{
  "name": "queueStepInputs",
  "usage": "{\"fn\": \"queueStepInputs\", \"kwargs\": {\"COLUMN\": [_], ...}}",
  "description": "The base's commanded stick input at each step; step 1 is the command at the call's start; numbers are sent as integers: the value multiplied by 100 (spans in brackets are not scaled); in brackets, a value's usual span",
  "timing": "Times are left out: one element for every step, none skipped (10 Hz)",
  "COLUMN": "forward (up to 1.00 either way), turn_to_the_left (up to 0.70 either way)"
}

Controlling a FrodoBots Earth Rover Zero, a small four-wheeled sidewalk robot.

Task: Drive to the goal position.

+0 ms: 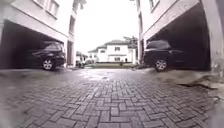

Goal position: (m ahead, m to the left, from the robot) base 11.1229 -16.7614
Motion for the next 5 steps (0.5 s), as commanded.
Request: {"fn": "queueStepInputs", "kwargs": {"forward": [70, 70, 70, 70, 70], "turn_to_the_left": [0, 0, 0, 0, 0]}}
